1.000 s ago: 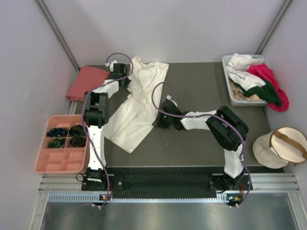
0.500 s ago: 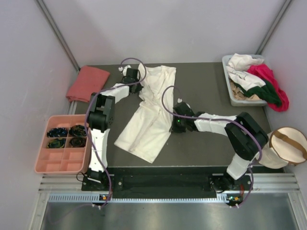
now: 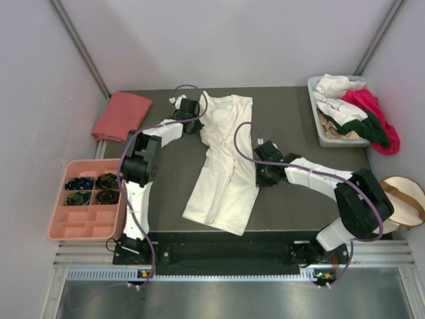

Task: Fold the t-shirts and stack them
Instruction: Rotate the tshirt 90 degrees

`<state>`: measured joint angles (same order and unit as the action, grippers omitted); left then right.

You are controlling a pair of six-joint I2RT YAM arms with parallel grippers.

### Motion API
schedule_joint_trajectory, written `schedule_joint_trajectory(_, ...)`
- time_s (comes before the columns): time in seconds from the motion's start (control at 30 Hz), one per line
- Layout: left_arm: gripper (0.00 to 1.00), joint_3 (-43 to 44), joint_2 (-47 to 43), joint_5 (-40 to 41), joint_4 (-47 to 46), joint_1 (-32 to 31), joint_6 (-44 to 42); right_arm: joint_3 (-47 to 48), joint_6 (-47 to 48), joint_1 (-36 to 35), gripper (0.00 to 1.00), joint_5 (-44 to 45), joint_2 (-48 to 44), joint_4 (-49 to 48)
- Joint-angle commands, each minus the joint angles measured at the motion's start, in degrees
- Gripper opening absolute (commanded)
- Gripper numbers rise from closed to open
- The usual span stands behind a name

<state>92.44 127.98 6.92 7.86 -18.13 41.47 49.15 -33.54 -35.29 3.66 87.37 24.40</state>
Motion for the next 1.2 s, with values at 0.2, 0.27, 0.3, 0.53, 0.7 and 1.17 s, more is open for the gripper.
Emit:
schedule_joint_trajectory(0.2, 0.0, -5.34, -0.98, 3.89, 6.82, 0.55, 0.1, -0.63, 7.78, 2.59, 0.0, 6.01, -3.09, 11.01)
schedule_joint_trajectory(0.27, 0.0, -5.43, -1.07, 4.24, 6.82, 0.55, 0.19, -0.54, 9.01, 2.77, 0.0, 6.36, -2.65, 11.63)
schedule_joint_trajectory(0.3, 0.0, -5.43, -1.16, 4.33, 6.91, 0.55, 0.27, -0.63, 9.02, 3.12, 0.0, 6.53, -2.47, 11.54)
schedule_joint_trajectory(0.53, 0.0, -6.31, -1.6, 3.63, 5.86, 0.55, 0.28, 0.51, 9.11, 3.12, 0.0, 5.83, -0.36, 11.19)
schedule_joint_trajectory(0.7, 0.44, -7.09, -3.25, -0.23, 3.58, 0.38, 0.63, 0.95, 8.58, 3.12, 0.41, 0.92, 0.17, 8.21)
schedule_joint_trajectory(1.17, 0.99, -39.05, -38.82, 8.46, -0.83, -5.24, 4.32, -0.98, 3.92, 3.12, 0.63, 1.44, -11.08, 2.67)
